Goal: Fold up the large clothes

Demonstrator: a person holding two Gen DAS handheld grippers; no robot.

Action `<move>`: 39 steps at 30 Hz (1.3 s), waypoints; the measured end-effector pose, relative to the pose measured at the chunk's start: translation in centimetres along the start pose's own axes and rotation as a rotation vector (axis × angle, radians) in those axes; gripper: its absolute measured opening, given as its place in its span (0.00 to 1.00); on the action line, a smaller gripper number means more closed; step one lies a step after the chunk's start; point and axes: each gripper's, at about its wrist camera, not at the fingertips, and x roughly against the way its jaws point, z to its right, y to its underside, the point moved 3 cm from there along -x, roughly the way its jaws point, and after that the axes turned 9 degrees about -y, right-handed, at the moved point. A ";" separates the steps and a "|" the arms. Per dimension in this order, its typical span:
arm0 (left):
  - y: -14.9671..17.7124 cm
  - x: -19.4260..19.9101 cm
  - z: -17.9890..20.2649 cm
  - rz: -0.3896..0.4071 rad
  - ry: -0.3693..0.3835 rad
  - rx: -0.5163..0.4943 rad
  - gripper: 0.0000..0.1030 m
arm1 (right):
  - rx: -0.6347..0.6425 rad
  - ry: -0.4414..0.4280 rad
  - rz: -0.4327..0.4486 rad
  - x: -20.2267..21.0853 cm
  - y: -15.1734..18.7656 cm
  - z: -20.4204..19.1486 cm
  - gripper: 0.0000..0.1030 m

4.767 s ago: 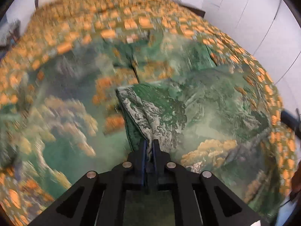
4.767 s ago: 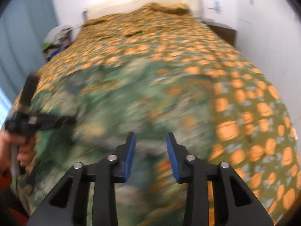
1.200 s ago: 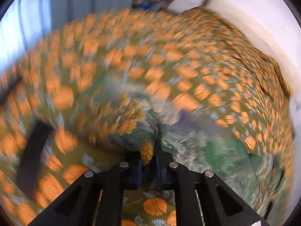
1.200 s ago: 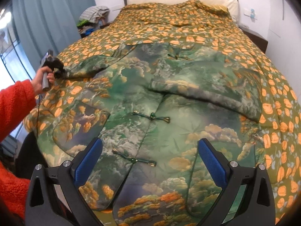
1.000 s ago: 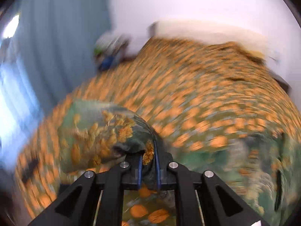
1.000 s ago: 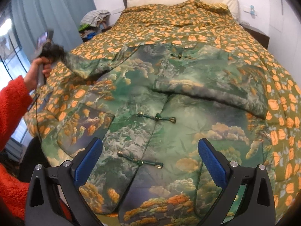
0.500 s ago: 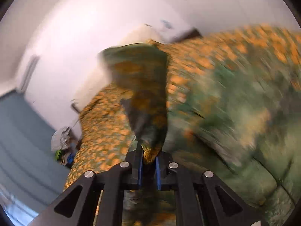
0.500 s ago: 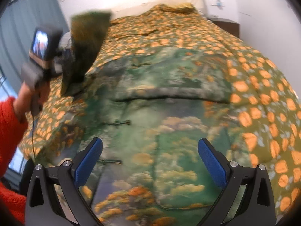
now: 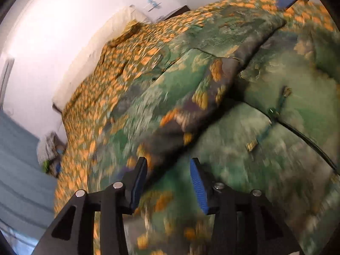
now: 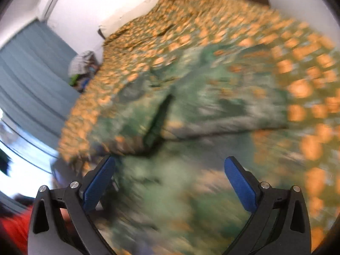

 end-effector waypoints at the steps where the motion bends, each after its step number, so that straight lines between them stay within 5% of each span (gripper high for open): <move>1: 0.5 0.5 -0.4 -0.014 0.011 0.035 0.42 | -0.037 -0.037 -0.019 -1.8 -1.1 0.1 1.00; 6: 3.4 2.6 -3.1 -0.081 0.044 0.219 0.42 | -0.130 -0.059 -0.152 -11.0 -2.7 0.4 0.99; 7: 4.0 2.6 -3.8 -0.100 0.050 0.257 0.42 | -0.133 -0.049 -0.187 -12.4 -2.3 0.2 0.87; 9: 5.6 3.1 -5.2 -0.128 0.056 0.312 0.42 | -0.103 -0.015 -0.264 -14.2 -1.6 -0.4 0.26; 10: 6.1 3.0 -6.1 -0.146 0.060 0.352 0.42 | -0.062 0.024 -0.284 -14.6 -1.5 -1.3 0.13; 15: 7.5 2.8 -9.3 -0.172 0.074 0.497 0.42 | 0.137 0.071 -0.113 -11.5 -5.5 -4.9 0.13; 19: 7.4 1.4 -9.9 -0.199 0.053 0.527 0.42 | 0.145 0.191 -0.163 -14.0 -6.0 -1.9 0.16; 21: 7.5 0.3 -10.1 -0.231 0.067 0.542 0.42 | 0.151 0.256 -0.229 -16.2 -4.6 0.1 0.32; 22: 7.4 -0.2 -10.4 -0.250 0.076 0.552 0.42 | 0.150 0.253 -0.233 -16.6 -4.1 0.6 0.49; 23: 7.4 -0.6 -10.8 -0.256 0.083 0.562 0.42 | 0.152 0.238 -0.225 -16.4 -4.0 0.5 0.66; 25: 7.2 -1.5 -12.0 -0.261 0.101 0.601 0.42 | 0.170 0.217 -0.182 -15.0 -4.1 -0.3 0.82; 28: 5.6 -3.9 -13.8 -0.257 0.133 0.640 0.42 | 0.317 0.253 -0.065 -12.0 -5.0 -3.6 0.79; 30: 4.5 -5.9 -14.2 -0.259 0.113 0.640 0.42 | 0.404 0.234 -0.064 -11.9 -5.2 -5.2 0.74; 34: 3.8 -11.9 -13.5 -0.355 0.138 0.664 0.42 | 0.471 0.190 -0.183 -16.2 -4.3 -6.2 0.56; 36: 4.7 -14.6 -12.3 -0.434 0.170 0.659 0.43 | 0.463 0.240 -0.247 -18.9 -3.4 -4.6 0.55; 39: 5.2 -15.4 -11.1 -0.424 0.163 0.639 0.43 | 0.428 0.272 -0.285 -21.0 -2.9 -2.0 0.55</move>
